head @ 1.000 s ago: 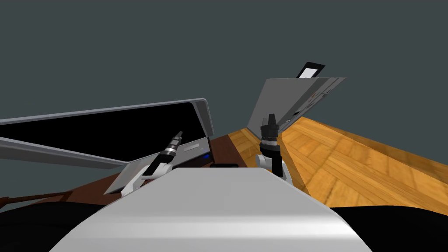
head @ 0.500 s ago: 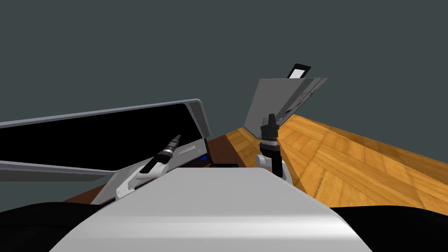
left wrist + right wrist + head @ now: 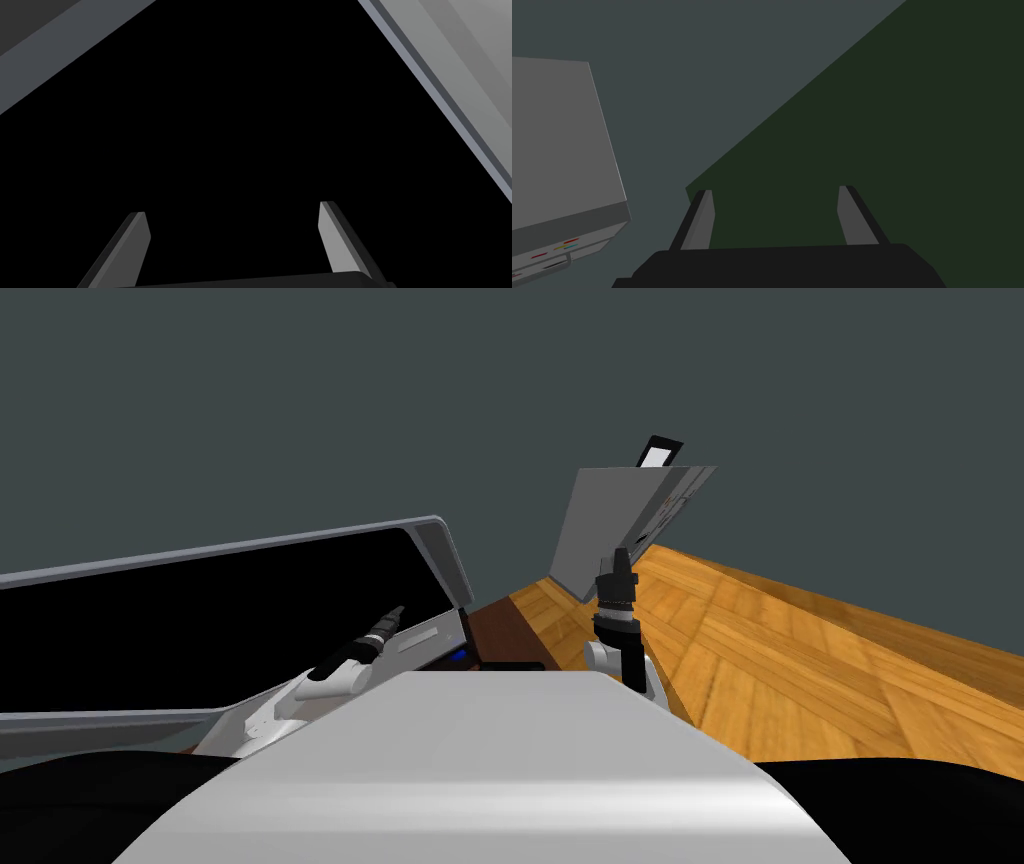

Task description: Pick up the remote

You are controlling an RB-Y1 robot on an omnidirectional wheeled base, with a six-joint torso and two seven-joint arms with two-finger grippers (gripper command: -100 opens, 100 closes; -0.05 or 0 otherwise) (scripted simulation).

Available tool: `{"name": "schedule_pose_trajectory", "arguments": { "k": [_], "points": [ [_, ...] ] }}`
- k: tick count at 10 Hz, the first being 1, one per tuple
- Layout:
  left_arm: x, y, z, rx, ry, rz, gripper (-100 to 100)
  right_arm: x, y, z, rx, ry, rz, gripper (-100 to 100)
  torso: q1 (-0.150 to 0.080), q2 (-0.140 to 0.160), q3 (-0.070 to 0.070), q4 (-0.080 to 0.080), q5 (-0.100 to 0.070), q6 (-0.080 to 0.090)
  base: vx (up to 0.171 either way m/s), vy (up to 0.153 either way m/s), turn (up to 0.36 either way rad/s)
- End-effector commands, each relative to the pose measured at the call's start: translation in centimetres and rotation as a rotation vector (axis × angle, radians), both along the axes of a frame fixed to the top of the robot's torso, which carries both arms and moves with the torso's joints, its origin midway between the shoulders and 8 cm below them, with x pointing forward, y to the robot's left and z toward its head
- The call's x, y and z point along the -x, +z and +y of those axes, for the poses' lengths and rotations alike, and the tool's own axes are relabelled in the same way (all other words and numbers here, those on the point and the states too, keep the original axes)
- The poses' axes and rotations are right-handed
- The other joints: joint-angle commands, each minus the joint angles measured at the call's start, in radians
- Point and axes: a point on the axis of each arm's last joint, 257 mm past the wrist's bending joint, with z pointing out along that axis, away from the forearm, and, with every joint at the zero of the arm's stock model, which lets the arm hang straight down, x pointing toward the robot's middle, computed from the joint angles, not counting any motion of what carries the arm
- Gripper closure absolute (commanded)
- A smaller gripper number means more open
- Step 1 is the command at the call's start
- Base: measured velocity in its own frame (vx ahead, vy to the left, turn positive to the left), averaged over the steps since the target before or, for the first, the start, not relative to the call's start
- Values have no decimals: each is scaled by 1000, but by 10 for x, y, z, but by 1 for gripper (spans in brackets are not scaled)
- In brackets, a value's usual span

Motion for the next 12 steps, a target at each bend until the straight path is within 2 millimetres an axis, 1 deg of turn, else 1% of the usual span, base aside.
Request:
{"name": "schedule_pose_trajectory", "arguments": {
  "k": [1,2,3,4,5,6,7,8,10,12],
  "points": [
    [11,-18,13,13,37,61,-100,0,0,0,0,0,0,0,0,0,0,0,0,0,10,-10,-97],
    [19,-30,30,32,71,105,-100,0,0,0,0,0,0,0,0,0,0,0,0,-1,16,-11,-200],
    [24,-37,34,34,84,129,-100,0,0,0,0,0,0,0,1,0,0,0,0,0,15,-4,-76],
    [32,-47,47,55,116,169,-100,0,0,0,0,0,0,0,1,0,0,0,0,-1,16,-7,-140],
    [39,-55,53,60,134,196,-100,0,0,0,0,0,0,0,1,0,0,0,0,0,15,-3,-86],
    [49,-66,67,87,174,236,-100,0,0,0,0,0,0,0,1,0,0,0,0,-1,18,-2,-167],
    [56,-72,70,90,186,260,-100,0,0,0,0,0,0,0,1,0,0,0,0,0,17,4,-75],
    [65,-82,81,117,221,301,-100,0,0,0,0,0,0,0,1,0,0,0,0,-1,18,3,-135],
    [81,-97,92,160,273,358,-100,0,0,0,0,0,0,0,1,0,0,0,0,-1,20,9,-123],
    [101,-112,105,195,330,418,-100,0,0,0,0,0,0,0,2,0,0,0,1,-1,19,12,-118]
  ]
}}
